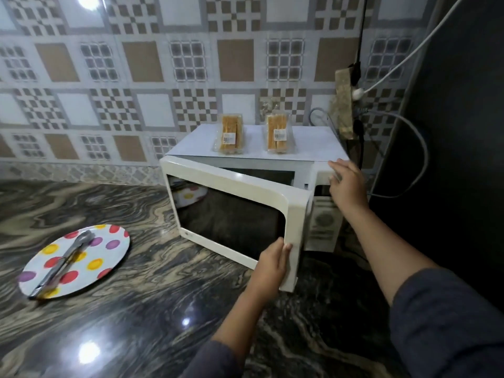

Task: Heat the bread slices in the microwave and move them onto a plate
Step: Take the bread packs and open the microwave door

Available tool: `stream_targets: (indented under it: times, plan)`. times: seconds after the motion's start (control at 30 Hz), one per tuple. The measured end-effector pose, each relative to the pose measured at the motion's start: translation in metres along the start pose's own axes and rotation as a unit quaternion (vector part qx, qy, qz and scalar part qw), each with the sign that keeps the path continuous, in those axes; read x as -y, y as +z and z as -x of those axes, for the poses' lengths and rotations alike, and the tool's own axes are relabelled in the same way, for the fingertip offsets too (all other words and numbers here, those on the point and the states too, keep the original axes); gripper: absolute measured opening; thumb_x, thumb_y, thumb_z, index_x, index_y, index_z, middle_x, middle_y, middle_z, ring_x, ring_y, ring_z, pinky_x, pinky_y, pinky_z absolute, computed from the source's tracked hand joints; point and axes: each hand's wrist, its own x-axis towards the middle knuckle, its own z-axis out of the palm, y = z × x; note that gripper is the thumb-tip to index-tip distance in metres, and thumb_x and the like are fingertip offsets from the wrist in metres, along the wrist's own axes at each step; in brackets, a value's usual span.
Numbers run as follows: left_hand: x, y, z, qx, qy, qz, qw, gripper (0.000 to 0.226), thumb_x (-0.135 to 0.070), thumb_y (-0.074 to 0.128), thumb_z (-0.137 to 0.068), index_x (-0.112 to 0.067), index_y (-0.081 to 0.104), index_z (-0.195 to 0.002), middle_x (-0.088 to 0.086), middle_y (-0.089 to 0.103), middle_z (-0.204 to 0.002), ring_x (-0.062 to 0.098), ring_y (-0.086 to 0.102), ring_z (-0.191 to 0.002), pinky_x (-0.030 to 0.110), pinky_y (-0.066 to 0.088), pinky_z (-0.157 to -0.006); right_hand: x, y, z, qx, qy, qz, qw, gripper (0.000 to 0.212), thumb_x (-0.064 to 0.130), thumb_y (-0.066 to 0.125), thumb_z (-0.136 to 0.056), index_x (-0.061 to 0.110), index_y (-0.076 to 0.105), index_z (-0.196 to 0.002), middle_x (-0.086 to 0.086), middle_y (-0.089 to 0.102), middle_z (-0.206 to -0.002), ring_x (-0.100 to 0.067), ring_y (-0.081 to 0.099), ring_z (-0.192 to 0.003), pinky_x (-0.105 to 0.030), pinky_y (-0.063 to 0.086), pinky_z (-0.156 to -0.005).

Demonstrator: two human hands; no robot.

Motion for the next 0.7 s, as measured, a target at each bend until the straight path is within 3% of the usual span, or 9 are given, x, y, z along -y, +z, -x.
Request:
stream_targets:
  times: [0.13,0.23,0.33,0.43,0.53,0.6,0.7]
  plan:
    - [-0.004,-0.015,0.029,0.008,0.005,0.005,1.000,0.039,-0.040,0.033,-0.098,-0.006,0.049,-0.089,0.012,0.054,-0.082,0.017,0.052,-0.075,0.029,0.038,-0.065,0.015,-0.003,0.017,0.010,0.049,0.022,0.998,0.039,0.004,0.047,-0.093,0.002,0.051,-0.132,-0.015,0.035,-0.147,-0.024,0.027,-0.139,-0.024,0.020,-0.111]
    - [-0.005,-0.024,0.056,-0.019,0.002,0.005,1.000,0.038,-0.037,0.033,-0.099,-0.005,0.046,-0.084,0.009,0.049,-0.078,0.011,0.047,-0.071,0.029,0.036,-0.065,0.036,-0.003,0.044,0.018,0.070,0.013,0.997,0.036,0.013,0.050,-0.093,0.006,0.055,-0.128,-0.015,0.043,-0.140,-0.026,0.039,-0.131,-0.030,0.029,-0.108]
    - [-0.010,-0.040,0.087,-0.045,-0.014,-0.011,0.999,0.035,-0.035,0.030,-0.100,-0.011,0.041,-0.078,0.003,0.044,-0.074,0.010,0.042,-0.067,0.030,0.035,-0.064,0.073,-0.001,0.083,0.050,0.075,-0.070,0.993,0.034,0.018,0.051,-0.094,0.009,0.054,-0.127,-0.012,0.042,-0.137,-0.026,0.047,-0.124,-0.033,0.036,-0.103]
    - [-0.009,-0.066,0.122,-0.056,-0.017,-0.029,0.998,0.035,-0.039,0.026,-0.099,-0.014,0.040,-0.080,0.003,0.044,-0.076,0.010,0.042,-0.067,0.030,0.036,-0.065,0.118,-0.001,0.127,0.140,0.018,-0.167,0.976,0.028,0.021,0.049,-0.096,0.017,0.055,-0.122,-0.007,0.048,-0.127,-0.015,0.051,-0.114,-0.028,0.042,-0.093]
    - [-0.001,-0.094,0.157,-0.088,-0.024,-0.018,0.996,0.035,-0.043,0.025,-0.098,-0.016,0.040,-0.080,0.003,0.041,-0.077,0.010,0.041,-0.068,0.027,0.035,-0.065,0.165,0.004,0.167,0.228,-0.050,-0.197,0.952,0.022,0.023,0.049,-0.096,0.026,0.058,-0.116,0.001,0.054,-0.121,-0.006,0.052,-0.109,-0.021,0.042,-0.095]
    - [0.009,-0.112,0.180,-0.119,-0.044,-0.010,0.992,0.035,-0.047,0.025,-0.096,-0.020,0.038,-0.078,-0.001,0.040,-0.077,0.011,0.041,-0.070,0.025,0.036,-0.065,0.193,0.013,0.193,0.269,-0.093,-0.206,0.936,0.023,0.019,0.050,-0.095,0.023,0.061,-0.115,0.004,0.054,-0.123,0.000,0.050,-0.112,-0.011,0.038,-0.096]
    - [0.025,-0.143,0.209,-0.148,-0.082,-0.007,0.986,0.040,-0.053,0.023,-0.093,-0.020,0.042,-0.082,-0.001,0.041,-0.085,0.015,0.045,-0.081,0.025,0.037,-0.071,0.223,0.035,0.227,0.305,-0.153,-0.151,0.928,0.024,0.025,0.049,-0.096,0.025,0.064,-0.115,0.009,0.052,-0.129,-0.005,0.043,-0.124,-0.022,0.030,-0.107]
